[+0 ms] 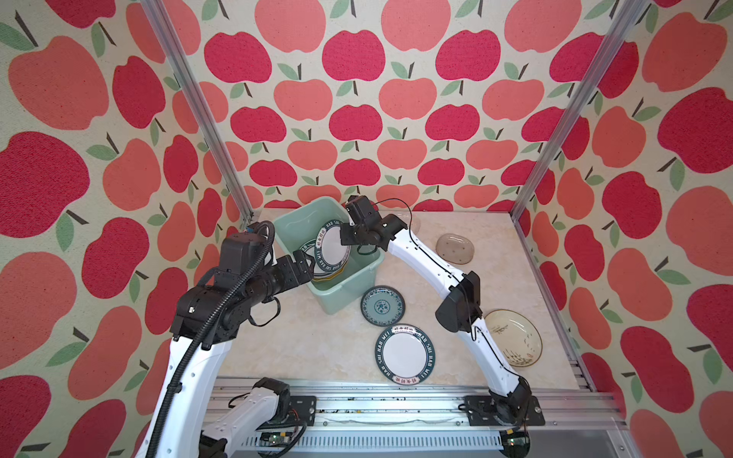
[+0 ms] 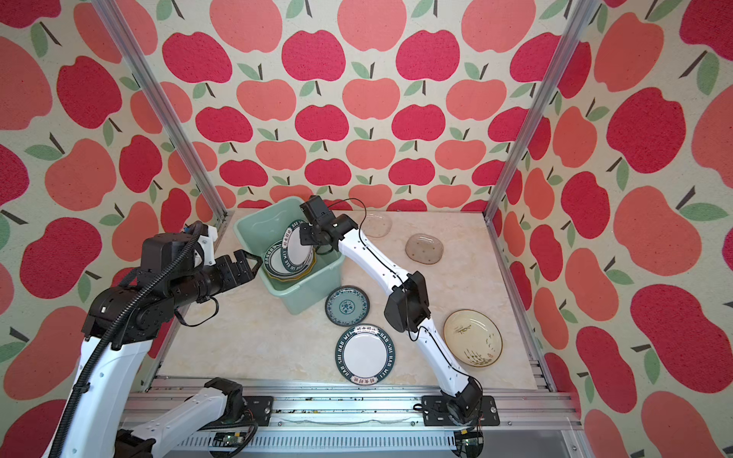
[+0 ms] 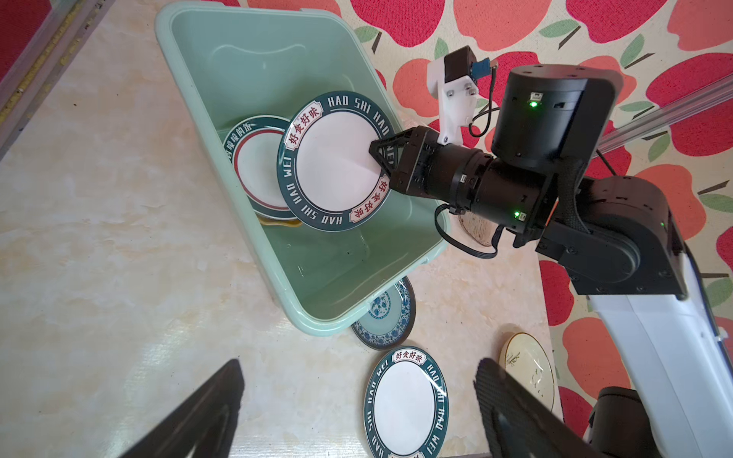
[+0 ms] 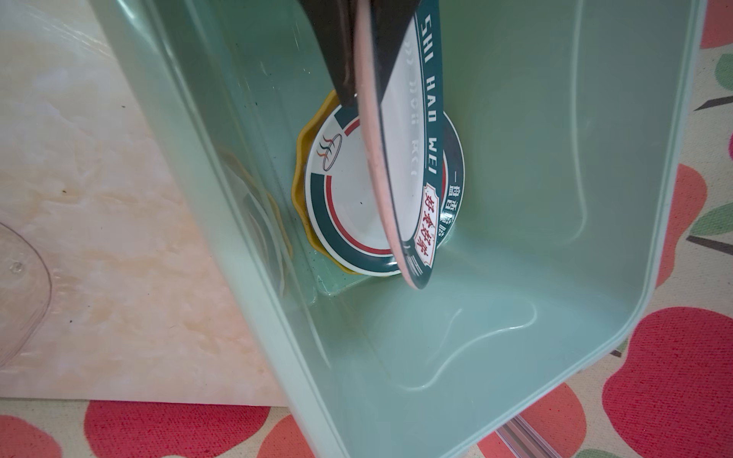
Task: Place the plates into the plastic bin on the countertop
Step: 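Lower the green-rimmed plate into the bin while the left gripper withdraws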
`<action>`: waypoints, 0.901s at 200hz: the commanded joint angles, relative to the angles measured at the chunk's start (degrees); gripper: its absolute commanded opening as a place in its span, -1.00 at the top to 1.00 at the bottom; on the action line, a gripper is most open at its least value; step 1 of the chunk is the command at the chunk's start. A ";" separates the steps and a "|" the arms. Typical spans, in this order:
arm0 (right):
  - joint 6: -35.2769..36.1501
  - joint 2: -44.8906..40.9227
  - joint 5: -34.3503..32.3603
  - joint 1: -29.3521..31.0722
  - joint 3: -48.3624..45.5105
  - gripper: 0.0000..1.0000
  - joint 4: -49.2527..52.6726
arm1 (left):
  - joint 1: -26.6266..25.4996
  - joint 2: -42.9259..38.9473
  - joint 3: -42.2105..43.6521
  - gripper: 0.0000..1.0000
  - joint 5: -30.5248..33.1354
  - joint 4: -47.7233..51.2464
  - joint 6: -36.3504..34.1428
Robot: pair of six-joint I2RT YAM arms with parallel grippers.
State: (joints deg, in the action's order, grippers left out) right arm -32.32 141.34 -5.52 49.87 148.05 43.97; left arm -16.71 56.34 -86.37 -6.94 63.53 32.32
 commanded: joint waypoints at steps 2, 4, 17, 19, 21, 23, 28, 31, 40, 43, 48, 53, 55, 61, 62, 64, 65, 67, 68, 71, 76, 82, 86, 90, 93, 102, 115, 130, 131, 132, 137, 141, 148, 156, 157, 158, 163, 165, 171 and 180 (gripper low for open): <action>0.10 1.67 0.39 0.23 1.28 1.00 -3.68 | 0.34 0.61 -1.50 -0.88 -1.36 1.20 0.90; 0.00 1.77 0.52 0.23 1.28 1.00 -3.81 | 0.36 0.72 -1.56 -0.88 -1.40 1.24 0.88; -0.43 2.56 1.07 0.23 1.53 1.00 -4.44 | 0.32 1.34 -1.91 -0.88 -1.75 1.50 0.91; -0.52 2.68 1.11 0.23 1.50 1.00 -4.53 | 0.31 1.44 -1.99 -0.88 -1.76 1.51 0.86; -0.57 2.82 1.16 0.23 1.51 1.00 -4.58 | 0.35 1.55 -2.08 -0.88 -1.80 1.58 0.90; -0.63 2.92 1.20 0.23 1.53 1.00 -4.65 | 0.34 1.68 -2.17 -0.88 -1.88 1.59 0.90; -0.77 3.19 1.42 0.23 1.48 1.00 -4.89 | 0.34 1.90 -2.30 -0.88 -1.95 1.68 0.91; -0.80 3.38 1.52 0.23 1.47 1.00 -5.06 | 0.36 2.06 -2.43 -0.88 -2.05 1.73 0.91; -1.11 3.96 1.90 0.23 1.60 1.00 -5.42 | 0.36 2.54 -2.84 -0.88 -2.27 1.94 0.90; -1.23 4.13 1.99 0.23 1.55 1.00 -5.51 | 0.36 2.75 -2.98 -0.88 -2.29 2.02 0.91; -1.49 4.41 2.17 0.23 1.60 1.00 -5.62 | 0.35 2.99 -3.30 -0.88 -2.35 2.20 0.97; -1.75 4.57 2.31 0.23 1.57 1.00 -5.73 | 0.36 3.29 -3.61 -0.88 -2.31 2.38 1.08; -1.82 4.74 2.39 0.23 1.42 1.00 -5.80 | 0.34 3.37 -3.74 -0.88 -2.25 2.54 1.08; -2.10 5.03 2.59 0.23 1.59 1.00 -6.03 | 0.28 3.69 -4.09 -0.88 -2.25 2.77 1.17; -2.12 5.10 2.65 0.23 1.57 1.00 -6.06 | 0.28 3.69 -4.13 -0.88 -2.27 2.80 1.13; -2.22 5.11 2.69 0.23 1.46 1.00 -6.14 | 0.23 3.87 -4.26 -0.88 -2.28 2.89 1.15; -2.27 5.19 2.70 0.23 1.54 0.99 -6.20 | 0.21 3.87 -4.30 -0.88 -2.29 2.95 1.16; -2.35 5.27 2.77 0.23 1.54 0.99 -6.25 | 0.26 3.98 -4.50 -0.88 -2.24 3.04 1.17; -2.37 5.27 2.78 0.23 1.54 0.98 -6.25 | 0.27 4.01 -4.55 -0.88 -2.22 3.06 1.17; -2.43 5.41 2.86 0.23 1.54 0.98 -6.40 | 0.26 4.16 -4.74 -0.88 -2.20 3.21 1.17; -2.62 5.55 2.96 0.23 1.56 0.96 -6.73 | 0.26 4.35 -4.90 -0.88 -2.12 3.41 1.17; -2.78 5.82 3.02 0.23 1.53 0.94 -6.90 | 0.26 4.61 -5.18 -0.88 -1.99 3.60 1.14; -2.86 5.95 3.08 0.23 1.54 0.92 -7.12 | 0.20 4.72 -5.29 -0.88 -1.98 3.69 1.16; -2.90 6.11 3.10 0.23 1.45 0.91 -7.29 | 0.27 4.83 -5.38 -0.88 -1.92 3.77 1.17; -2.91 6.17 3.14 0.23 1.56 0.90 -7.42 | 0.27 4.88 -5.43 -0.88 -1.93 3.79 1.13; -3.21 6.42 3.23 0.23 1.61 0.86 -7.74 | 0.23 5.01 -5.59 -0.88 -1.85 3.88 1.17; -3.46 6.82 3.32 0.23 1.55 0.76 -8.07 | 0.27 5.26 -5.65 -0.88 -1.81 3.93 1.26; -3.66 7.27 3.41 0.23 1.57 0.69 -8.28 | 0.27 5.53 -5.83 -0.88 -1.66 3.97 1.26; -3.69 7.28 3.41 0.23 1.60 0.69 -8.28 | 0.27 5.58 -5.83 -0.88 -1.67 3.97 1.21; -3.70 7.33 3.41 0.23 1.57 0.69 -8.33 | 0.27 5.60 -5.83 -0.88 -1.67 3.97 1.24; -3.84 7.48 3.41 0.23 1.61 0.67 -8.31 | 0.27 5.69 -5.92 -0.88 -1.56 3.97 1.26; -3.91 7.61 3.41 0.23 1.68 0.66 -8.28 | 0.27 5.71 -5.92 -0.88 -1.56 3.97 1.26; -4.03 7.83 3.50 0.23 1.57 0.64 -8.37 | 0.27 5.69 -6.00 -0.88 -1.39 3.97 1.25; -4.29 8.06 3.58 0.19 1.59 0.61 -8.42 | 0.26 5.71 -6.01 -0.88 -1.41 3.89 1.17; -4.31 8.11 3.58 0.21 1.57 0.61 -8.40 | 0.27 5.71 -6.01 -0.88 -1.41 3.89 1.17; -4.37 8.09 3.59 0.22 1.56 0.61 -8.38 | 0.27 5.71 -6.01 -0.88 -1.41 3.89 1.17; -4.42 8.27 3.59 0.16 1.53 0.59 -8.45 | 0.27 5.71 -6.08 -0.88 -1.32 3.88 1.07; -4.46 8.35 3.59 0.15 1.54 0.58 -8.50 | 0.23 5.71 -6.09 -0.88 -1.32 3.88 1.08; -4.55 8.52 3.59 0.14 1.47 0.55 -8.48 | 0.27 5.71 -6.18 -0.88 -1.24 3.88 1.10; -4.67 8.88 3.67 0.14 1.37 0.49 -8.59 | 0.26 6.79 -6.31 -0.88 -1.17 3.88 1.13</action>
State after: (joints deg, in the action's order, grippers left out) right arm -35.81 147.81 -2.63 50.19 148.07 36.84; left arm -16.71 61.93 -90.83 -8.45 66.06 32.75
